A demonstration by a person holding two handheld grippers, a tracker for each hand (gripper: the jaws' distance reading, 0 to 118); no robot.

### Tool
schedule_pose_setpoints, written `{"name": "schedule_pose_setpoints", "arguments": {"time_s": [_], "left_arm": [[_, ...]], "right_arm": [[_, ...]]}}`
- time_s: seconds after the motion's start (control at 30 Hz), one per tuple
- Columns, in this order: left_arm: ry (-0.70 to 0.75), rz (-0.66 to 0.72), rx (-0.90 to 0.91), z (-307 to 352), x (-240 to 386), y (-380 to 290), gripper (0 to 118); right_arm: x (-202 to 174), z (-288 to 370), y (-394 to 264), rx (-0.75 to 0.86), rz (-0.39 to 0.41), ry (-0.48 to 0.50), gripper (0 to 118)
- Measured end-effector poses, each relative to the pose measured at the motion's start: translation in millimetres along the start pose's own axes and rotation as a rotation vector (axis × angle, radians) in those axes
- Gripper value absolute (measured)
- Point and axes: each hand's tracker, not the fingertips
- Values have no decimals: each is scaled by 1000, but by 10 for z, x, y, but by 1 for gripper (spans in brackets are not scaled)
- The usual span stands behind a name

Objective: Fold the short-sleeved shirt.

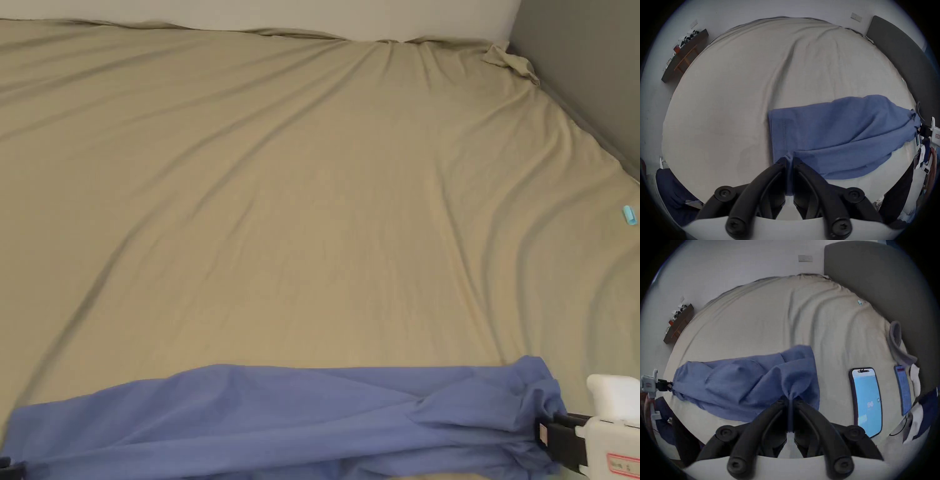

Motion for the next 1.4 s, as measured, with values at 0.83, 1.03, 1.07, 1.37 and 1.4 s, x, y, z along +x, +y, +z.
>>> {"name": "schedule_pose_setpoints", "arguments": {"time_s": [0.83, 1.03, 1.07, 1.37, 1.4], "left_arm": [[-25, -66, 632, 2086, 498, 226, 0], [-248, -20, 563, 1927, 303, 157, 0], [-353, 15, 538, 1864, 194, 144, 0], [-894, 405, 178, 647, -1097, -310, 38], [-870, 450, 148, 526, -1220, -369, 87]], "right_arm": [[-847, 1612, 550, 454, 143, 92, 2], [-843, 1514, 479, 434, 126, 138, 2], [-853, 1508, 473, 425, 126, 144, 2], [-1074, 1171, 319, 293, 128, 201, 2], [-1118, 1128, 308, 277, 133, 209, 2]]}}
